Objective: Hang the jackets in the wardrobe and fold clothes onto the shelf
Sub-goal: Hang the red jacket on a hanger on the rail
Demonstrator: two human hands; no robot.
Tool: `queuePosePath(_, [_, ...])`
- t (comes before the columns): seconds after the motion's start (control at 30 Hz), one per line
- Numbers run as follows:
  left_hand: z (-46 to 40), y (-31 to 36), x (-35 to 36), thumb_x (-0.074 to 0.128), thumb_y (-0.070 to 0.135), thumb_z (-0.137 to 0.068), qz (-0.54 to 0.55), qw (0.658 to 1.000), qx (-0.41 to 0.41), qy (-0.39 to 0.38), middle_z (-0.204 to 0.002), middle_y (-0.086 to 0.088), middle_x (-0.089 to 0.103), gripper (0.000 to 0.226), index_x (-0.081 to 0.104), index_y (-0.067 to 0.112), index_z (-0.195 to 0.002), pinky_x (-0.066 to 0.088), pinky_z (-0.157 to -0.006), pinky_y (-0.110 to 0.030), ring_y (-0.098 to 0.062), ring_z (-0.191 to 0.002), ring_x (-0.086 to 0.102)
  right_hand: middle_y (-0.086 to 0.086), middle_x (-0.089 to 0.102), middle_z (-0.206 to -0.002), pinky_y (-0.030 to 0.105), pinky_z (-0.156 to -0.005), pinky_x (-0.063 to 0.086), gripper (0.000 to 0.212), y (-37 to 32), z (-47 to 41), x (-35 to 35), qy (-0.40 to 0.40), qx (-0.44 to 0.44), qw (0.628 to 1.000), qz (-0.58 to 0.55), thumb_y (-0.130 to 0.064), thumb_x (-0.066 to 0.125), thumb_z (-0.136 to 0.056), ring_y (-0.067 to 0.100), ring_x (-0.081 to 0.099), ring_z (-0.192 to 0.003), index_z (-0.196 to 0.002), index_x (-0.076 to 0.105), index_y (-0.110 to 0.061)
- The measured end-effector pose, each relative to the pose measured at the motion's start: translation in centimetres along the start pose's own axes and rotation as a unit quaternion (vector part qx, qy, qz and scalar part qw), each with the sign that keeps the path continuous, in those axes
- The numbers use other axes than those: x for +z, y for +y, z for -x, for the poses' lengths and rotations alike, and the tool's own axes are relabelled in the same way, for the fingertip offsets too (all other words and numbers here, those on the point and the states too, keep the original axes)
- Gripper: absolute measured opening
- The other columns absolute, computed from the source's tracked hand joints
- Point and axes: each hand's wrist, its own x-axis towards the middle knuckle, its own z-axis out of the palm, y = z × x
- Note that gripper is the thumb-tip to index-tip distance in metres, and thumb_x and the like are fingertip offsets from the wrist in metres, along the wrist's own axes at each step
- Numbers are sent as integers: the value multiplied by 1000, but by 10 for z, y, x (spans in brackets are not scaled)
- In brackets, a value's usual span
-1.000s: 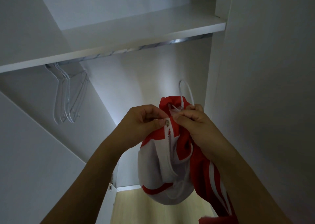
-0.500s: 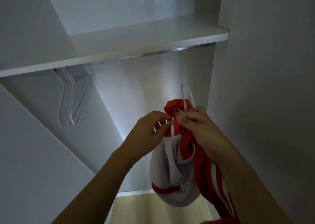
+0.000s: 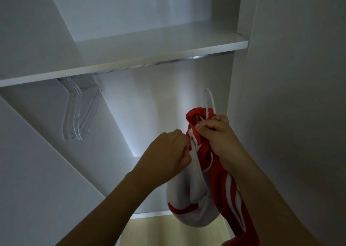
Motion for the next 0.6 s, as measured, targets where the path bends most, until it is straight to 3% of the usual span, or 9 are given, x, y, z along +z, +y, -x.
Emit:
queuePosePath(0.1, [10,-3,2,49,32,-98,-15,1000,-4,-9,-93,-8,63,28,63,8,-103,48,-80,-29,-18,-78,56,-6,42,-115,41,-105,46,13,2,1,6,10,-5,1000,10,-17,63,-93,18,54,-108,-81,63,-24])
queuePosePath(0.23, [16,-2,-2,59,26,-90,-26,999,20,-7,-80,-9,64,22,66,5,-91,42,-67,-24,-15,-64,52,-7,40,-119,36,-107,43,15,5,3,14,6,-12,1000,26,-19,63,-93,10,52,-100,-80,62,-26])
queuePosePath(0.3, [19,-2,-4,58,27,-87,-21,1000,13,-8,-76,-5,63,21,66,7,-88,41,-65,-19,-14,-62,55,-6,41,-118,37,-107,44,14,5,3,16,-2,-16,1000,20,-18,62,-93,9,53,-100,-81,63,-25])
queuePosePath(0.37, [19,-5,-7,51,35,-90,60,997,-43,-3,-82,9,59,20,62,18,-89,39,-69,-10,-9,-69,55,-5,42,-118,40,-106,45,11,2,1,12,-15,-16,1000,13,-20,62,-93,15,54,-107,-84,66,-24])
queuePosePath(0.43, [15,-12,-10,44,43,-91,204,965,-159,31,-92,17,58,19,55,27,-93,40,-72,-4,-3,-85,57,-4,43,-116,41,-103,47,12,-2,-1,4,-35,-18,999,-5,-21,62,-93,19,55,-110,-84,69,-25])
queuePosePath(0.5, [5,-19,-11,47,39,-95,328,907,-263,36,-108,15,59,19,55,25,-106,40,-77,-4,1,-100,56,-4,44,-117,41,-102,48,14,-5,-1,0,-55,-24,998,-7,-21,62,-93,20,56,-111,-83,70,-26])
queuePosePath(0.6, [-13,-24,-14,51,15,-100,444,848,-289,0,-99,4,68,14,64,13,-103,48,-73,-7,-5,-92,64,-4,43,-119,40,-102,49,12,-8,0,2,-73,-42,996,20,-23,61,-94,18,55,-111,-86,69,-26])
